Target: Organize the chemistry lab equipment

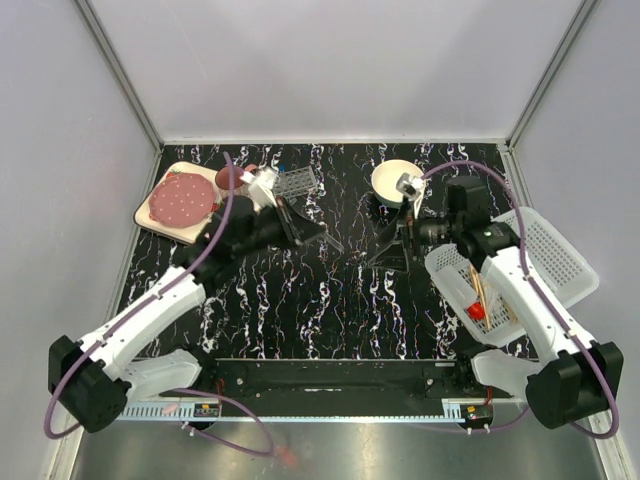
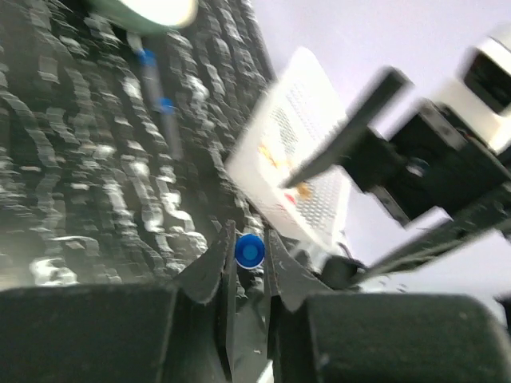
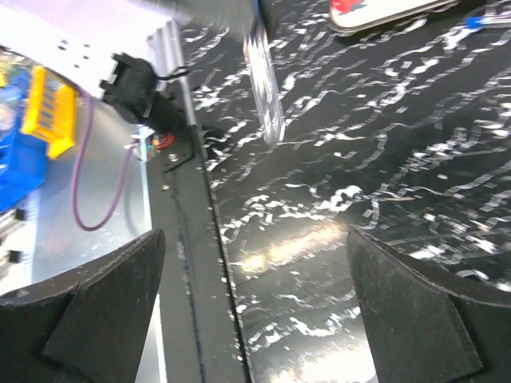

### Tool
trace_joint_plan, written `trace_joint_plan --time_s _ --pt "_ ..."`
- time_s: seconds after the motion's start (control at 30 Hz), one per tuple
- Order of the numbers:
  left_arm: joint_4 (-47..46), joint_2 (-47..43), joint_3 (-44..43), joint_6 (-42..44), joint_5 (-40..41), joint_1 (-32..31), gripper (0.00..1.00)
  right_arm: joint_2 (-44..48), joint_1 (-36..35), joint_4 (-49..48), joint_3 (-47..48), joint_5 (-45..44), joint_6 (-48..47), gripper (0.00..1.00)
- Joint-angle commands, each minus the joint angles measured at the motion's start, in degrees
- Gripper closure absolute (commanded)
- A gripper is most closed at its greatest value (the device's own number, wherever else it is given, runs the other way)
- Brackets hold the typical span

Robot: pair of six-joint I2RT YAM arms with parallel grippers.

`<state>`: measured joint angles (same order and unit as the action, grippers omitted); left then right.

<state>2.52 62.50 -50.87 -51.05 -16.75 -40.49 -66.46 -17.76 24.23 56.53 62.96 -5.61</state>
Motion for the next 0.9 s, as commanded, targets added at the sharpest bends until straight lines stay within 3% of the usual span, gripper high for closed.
trace_joint_plan --time_s 0.0,0.13,0.4,0.53,0.87 --pt "11.96 -1.16 -7.39 11.04 2.68 11.63 0.94 3.79 3.34 9.43 4.29 -7.83 -11.43 0.00" --pt "16.71 6.74 -15.20 21.49 8.31 15.96 0.94 5.11 5.01 10.22 1.40 -9.08 -15.30 0.00" --pt "16.90 28.71 -34.89 32.93 18.75 17.11 0.94 6.25 7.04 10.14 -2.04 -10.66 -17.42 0.01" --pt "18.30 37.41 -44.64 36.27 19.91 17.64 0.94 5.38 7.39 9.96 -2.66 -10.49 -17.77 0.00" --pt "19.10 55.26 -57.66 39.62 22.38 19.57 0.93 2.56 8.35 9.87 -1.78 -9.35 -16.89 0.00"
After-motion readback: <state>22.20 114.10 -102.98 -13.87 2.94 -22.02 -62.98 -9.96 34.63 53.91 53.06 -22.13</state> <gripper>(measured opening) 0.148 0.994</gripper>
